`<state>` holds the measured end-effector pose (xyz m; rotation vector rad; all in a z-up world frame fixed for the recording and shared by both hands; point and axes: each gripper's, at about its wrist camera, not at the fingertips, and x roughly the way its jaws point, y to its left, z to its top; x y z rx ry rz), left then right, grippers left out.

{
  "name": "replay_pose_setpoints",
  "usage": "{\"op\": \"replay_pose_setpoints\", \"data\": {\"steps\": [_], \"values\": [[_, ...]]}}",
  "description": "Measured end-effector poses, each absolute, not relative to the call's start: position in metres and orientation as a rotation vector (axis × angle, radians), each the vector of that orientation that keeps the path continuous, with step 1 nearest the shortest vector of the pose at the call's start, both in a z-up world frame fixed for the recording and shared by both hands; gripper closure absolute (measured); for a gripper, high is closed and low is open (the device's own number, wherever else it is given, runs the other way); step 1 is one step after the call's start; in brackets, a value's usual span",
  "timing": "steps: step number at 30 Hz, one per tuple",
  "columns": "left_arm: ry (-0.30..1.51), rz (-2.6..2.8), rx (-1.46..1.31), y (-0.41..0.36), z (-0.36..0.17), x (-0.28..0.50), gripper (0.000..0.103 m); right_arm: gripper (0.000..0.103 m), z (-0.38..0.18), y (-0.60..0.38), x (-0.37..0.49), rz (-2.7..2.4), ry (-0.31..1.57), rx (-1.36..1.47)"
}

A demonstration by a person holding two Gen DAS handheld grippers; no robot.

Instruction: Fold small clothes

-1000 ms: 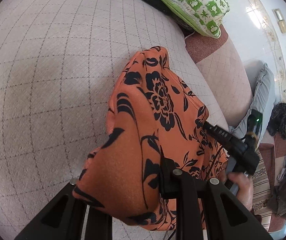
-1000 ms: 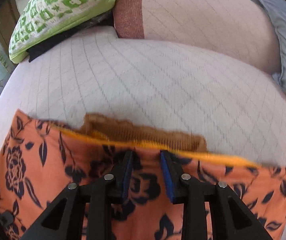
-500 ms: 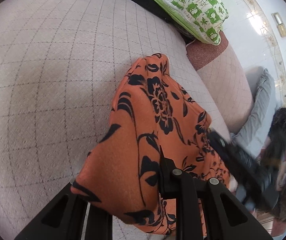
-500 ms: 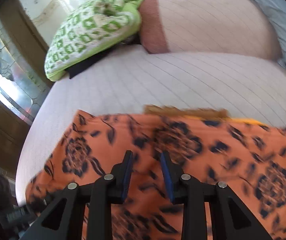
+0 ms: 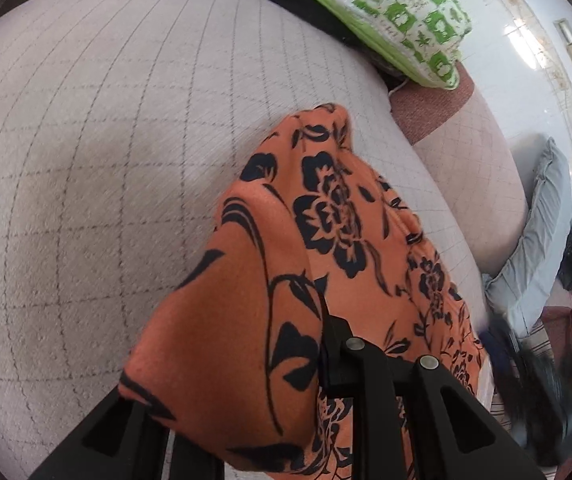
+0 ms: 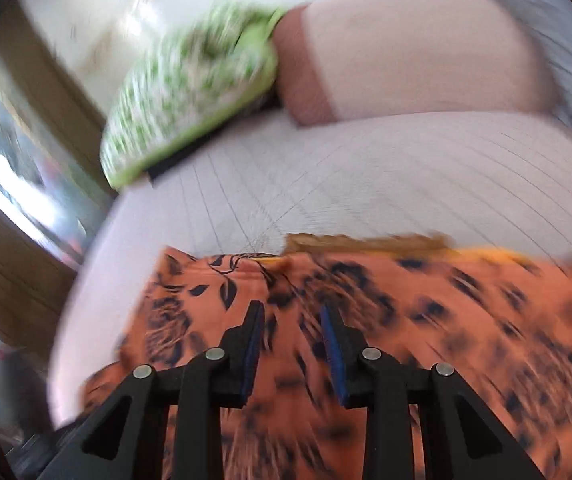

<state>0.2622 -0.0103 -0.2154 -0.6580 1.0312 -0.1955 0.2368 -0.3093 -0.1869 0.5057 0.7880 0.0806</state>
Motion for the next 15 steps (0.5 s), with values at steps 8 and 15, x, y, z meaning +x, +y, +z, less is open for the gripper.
{"op": "replay_pose_setpoints", "data": {"steps": [8,15], "values": [[0.951,-0.195,-0.586,-0.017,-0.195,0.251,0.082,0.069,-0.218,-0.383,0.115,0.267,0.577,1.053],[0.862,-0.164,-0.459,-0.034,-0.178,0.234,0.082,0.1,-0.296,-0.362,0.163,0.245,0.939,1.121]]}}
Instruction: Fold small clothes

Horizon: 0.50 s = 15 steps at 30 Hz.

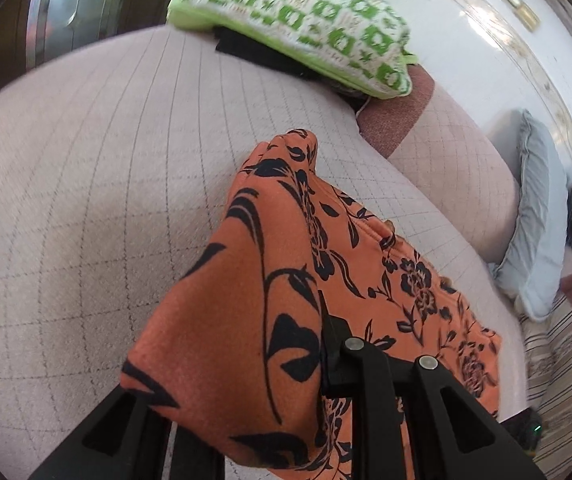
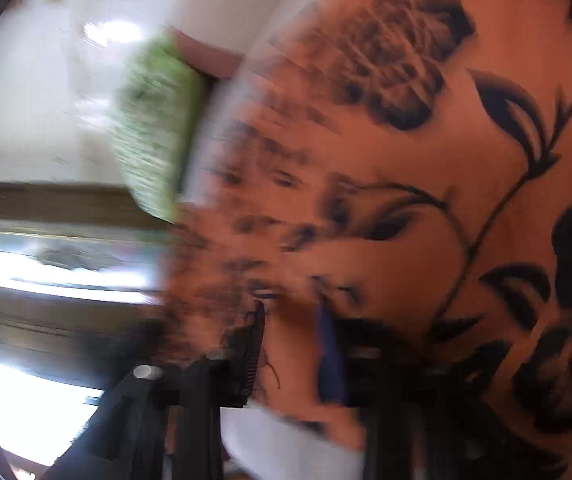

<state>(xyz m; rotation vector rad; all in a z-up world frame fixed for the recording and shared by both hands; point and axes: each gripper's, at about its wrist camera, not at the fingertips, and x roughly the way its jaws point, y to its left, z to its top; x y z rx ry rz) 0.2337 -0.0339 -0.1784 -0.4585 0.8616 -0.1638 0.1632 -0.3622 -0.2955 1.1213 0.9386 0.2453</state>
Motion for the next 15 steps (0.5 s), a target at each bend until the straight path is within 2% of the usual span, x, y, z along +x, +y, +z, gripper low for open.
{"op": "replay_pose_setpoints", "data": {"steps": [4,9,15], "values": [[0.782,-0.168,-0.36,-0.055,-0.157,0.222,0.082,0.094,-0.266,-0.39,0.159,0.153,0.784,1.049],[0.672,-0.242,-0.211,-0.111,-0.124,0.191,0.082,0.094,-0.256,-0.451,0.124,0.008,0.607,1.145],[0.649,-0.399,-0.052,-0.213,-0.111,0.16,0.082,0.094,-0.257,-0.523,0.076,-0.136,0.48,1.234]]}}
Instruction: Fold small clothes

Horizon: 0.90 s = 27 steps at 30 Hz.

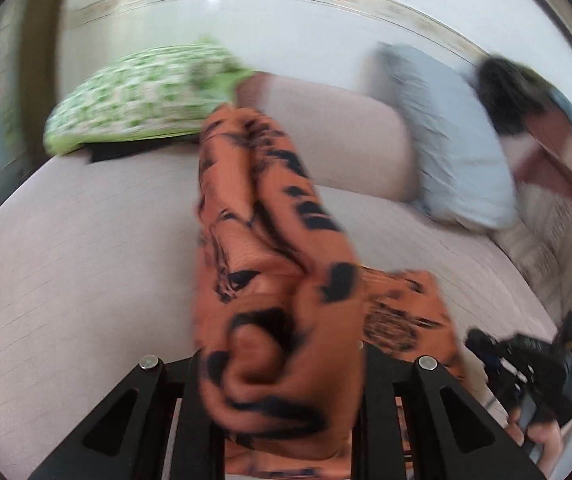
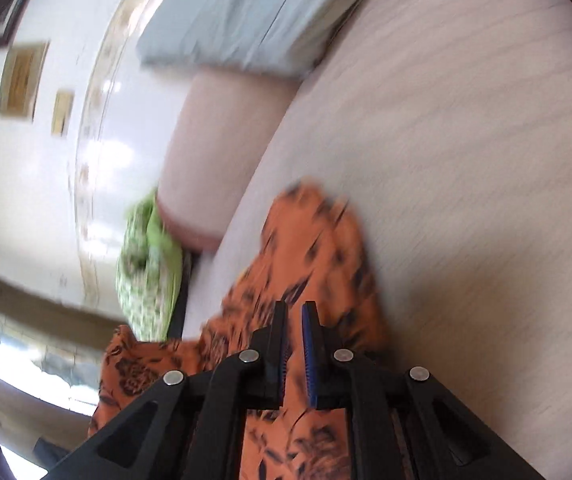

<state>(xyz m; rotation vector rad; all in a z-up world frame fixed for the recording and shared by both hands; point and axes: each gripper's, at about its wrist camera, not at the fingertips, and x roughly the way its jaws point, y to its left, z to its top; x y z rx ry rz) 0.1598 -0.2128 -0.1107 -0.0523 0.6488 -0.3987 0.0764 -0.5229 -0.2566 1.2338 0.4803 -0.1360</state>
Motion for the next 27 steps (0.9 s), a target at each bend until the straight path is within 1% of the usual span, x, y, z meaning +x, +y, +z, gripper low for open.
{"op": "replay_pose_setpoints", "data": {"steps": [3,5,7,8,9,11,13,14,16,17,18,19,21,27], "values": [[0.678,-0.503,0.011,-0.276,-0.124,0.15,0.082,0.094,-0.254,-0.549,0.061,-0.176,0.441,1.251],[0.745,-0.594,0.06,-0.321,-0.148,0.15,0.08,0.094,-0.255,-0.564,0.053,-0.188,0.433,1.251],[0.85,-0.665,0.113,-0.351,-0.177,0.155,0.071,0.094,-0.255,-0.574,0.052,-0.19,0.434,1.258],[0.922,-0.665,0.15,-0.358,-0.192,0.16,0.069,0.094,-0.256,-0.573,0.055,-0.188,0.437,1.267],[0.924,-0.676,0.147,-0.355,-0.193,0.16,0.068,0.094,-0.257,-0.575,0.057,-0.175,0.442,1.284],[0.894,-0.764,0.098,-0.335,-0.175,0.158,0.061,0.093,-0.259,-0.574,0.063,-0.141,0.463,1.303],[0.877,-0.871,0.037,-0.31,-0.153,0.156,0.049,0.093,-0.259,-0.567,0.074,-0.097,0.493,1.29],[0.838,-0.914,0.003,-0.292,-0.138,0.154,0.045,0.093,-0.258,-0.562,0.079,-0.074,0.502,1.282],[0.737,-0.889,-0.031,-0.255,-0.117,0.152,0.024,0.09,-0.247,-0.549,0.086,-0.007,0.507,1.248],[0.711,-0.871,-0.045,-0.243,-0.112,0.152,0.022,0.089,-0.24,-0.543,0.087,0.019,0.509,1.214],[0.688,-0.857,-0.075,-0.226,-0.109,0.156,0.022,0.081,-0.232,-0.534,0.086,0.031,0.513,1.163],[0.69,-0.84,-0.1,-0.212,-0.111,0.164,0.022,0.06,-0.228,-0.528,0.087,0.025,0.525,1.13],[0.739,-0.763,-0.107,-0.197,-0.125,0.178,0.022,0.022,-0.226,-0.517,0.089,0.004,0.548,1.094],[0.973,-0.6,-0.109,-0.162,-0.187,0.209,0.023,0.024,-0.225,-0.508,0.097,0.016,0.523,1.097]]}}
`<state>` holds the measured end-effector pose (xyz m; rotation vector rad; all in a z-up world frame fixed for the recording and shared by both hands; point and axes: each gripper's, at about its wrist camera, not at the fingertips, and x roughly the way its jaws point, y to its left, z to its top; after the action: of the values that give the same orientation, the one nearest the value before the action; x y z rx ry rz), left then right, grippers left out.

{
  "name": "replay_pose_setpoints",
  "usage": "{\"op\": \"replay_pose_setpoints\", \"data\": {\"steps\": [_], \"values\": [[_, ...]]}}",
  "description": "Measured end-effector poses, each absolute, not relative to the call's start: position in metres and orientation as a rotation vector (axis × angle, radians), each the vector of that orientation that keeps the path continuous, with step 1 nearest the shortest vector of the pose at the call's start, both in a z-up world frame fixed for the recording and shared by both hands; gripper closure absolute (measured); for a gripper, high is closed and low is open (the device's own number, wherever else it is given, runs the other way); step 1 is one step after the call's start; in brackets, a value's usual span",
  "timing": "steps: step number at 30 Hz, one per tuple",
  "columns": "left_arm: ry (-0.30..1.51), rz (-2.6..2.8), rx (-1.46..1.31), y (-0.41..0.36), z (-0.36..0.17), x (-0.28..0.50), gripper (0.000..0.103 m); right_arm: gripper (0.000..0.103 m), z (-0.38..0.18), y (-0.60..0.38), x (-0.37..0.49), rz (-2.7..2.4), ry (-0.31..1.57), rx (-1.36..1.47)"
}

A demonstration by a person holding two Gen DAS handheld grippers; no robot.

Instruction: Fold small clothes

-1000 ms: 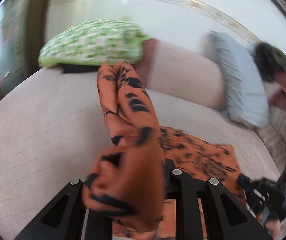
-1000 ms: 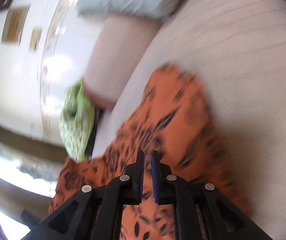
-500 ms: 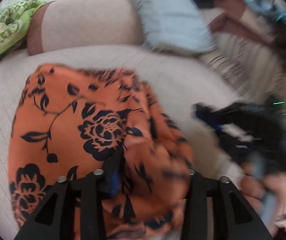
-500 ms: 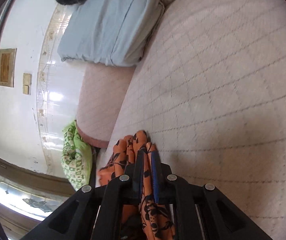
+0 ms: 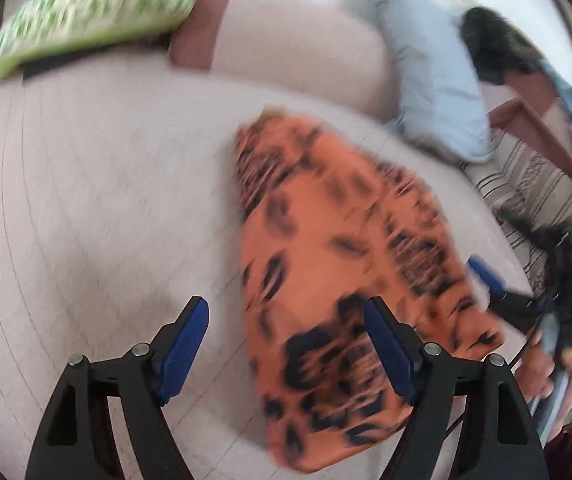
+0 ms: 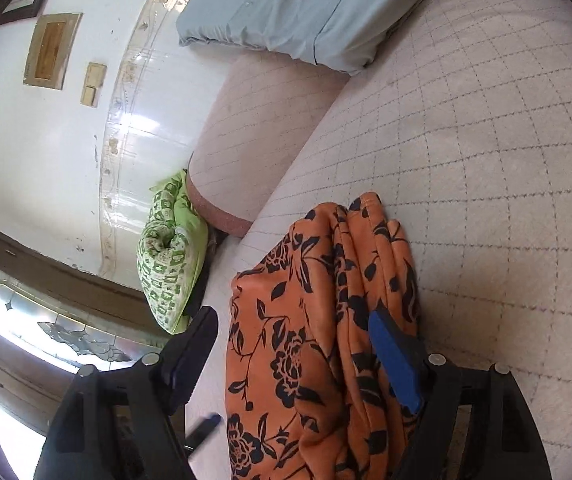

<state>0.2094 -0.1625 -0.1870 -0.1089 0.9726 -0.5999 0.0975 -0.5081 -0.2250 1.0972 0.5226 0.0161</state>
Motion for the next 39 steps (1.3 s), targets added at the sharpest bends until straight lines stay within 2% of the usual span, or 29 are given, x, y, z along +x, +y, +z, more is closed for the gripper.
{"op": "replay_pose_setpoints", "data": {"steps": [4,8,11,13,15,19,25,28,31,35,39], "values": [[0.964,-0.642,-0.063,-0.161,-0.189,0.199,0.023,0.026,-0.232,-0.511,0.111,-0.045,0.572,1.067],[0.986,-0.689,0.002,-0.171,-0.195,0.186,0.023,0.033,-0.253,-0.511,0.132,-0.029,0.642,1.108],[1.021,-0.701,0.007,-0.178,-0.202,0.191,0.023,0.047,-0.256,-0.505,0.139,0.002,0.691,1.116],[1.038,-0.708,-0.007,-0.178,-0.206,0.198,0.023,0.067,-0.244,-0.492,0.143,-0.031,0.774,0.969],[1.057,-0.714,-0.032,-0.176,-0.208,0.203,0.023,0.076,-0.235,-0.477,0.144,-0.085,0.832,0.827],[1.046,-0.713,-0.037,-0.174,-0.204,0.201,0.023,0.086,-0.217,-0.464,0.134,-0.098,0.828,0.765],[0.991,-0.72,-0.071,-0.161,-0.189,0.198,0.023,0.087,-0.187,-0.446,0.108,-0.072,0.747,0.696],[1.015,-0.711,-0.063,-0.162,-0.195,0.199,0.023,0.087,-0.211,-0.459,0.113,-0.164,0.832,0.709],[1.041,-0.674,0.007,-0.176,-0.207,0.198,0.021,0.085,-0.247,-0.479,0.119,-0.173,0.897,0.855],[1.046,-0.649,0.033,-0.187,-0.21,0.196,0.019,0.079,-0.234,-0.483,0.114,-0.189,0.861,0.883],[0.993,-0.617,0.106,-0.199,-0.203,0.189,0.019,0.077,-0.203,-0.466,0.113,-0.251,0.753,0.749]]}}
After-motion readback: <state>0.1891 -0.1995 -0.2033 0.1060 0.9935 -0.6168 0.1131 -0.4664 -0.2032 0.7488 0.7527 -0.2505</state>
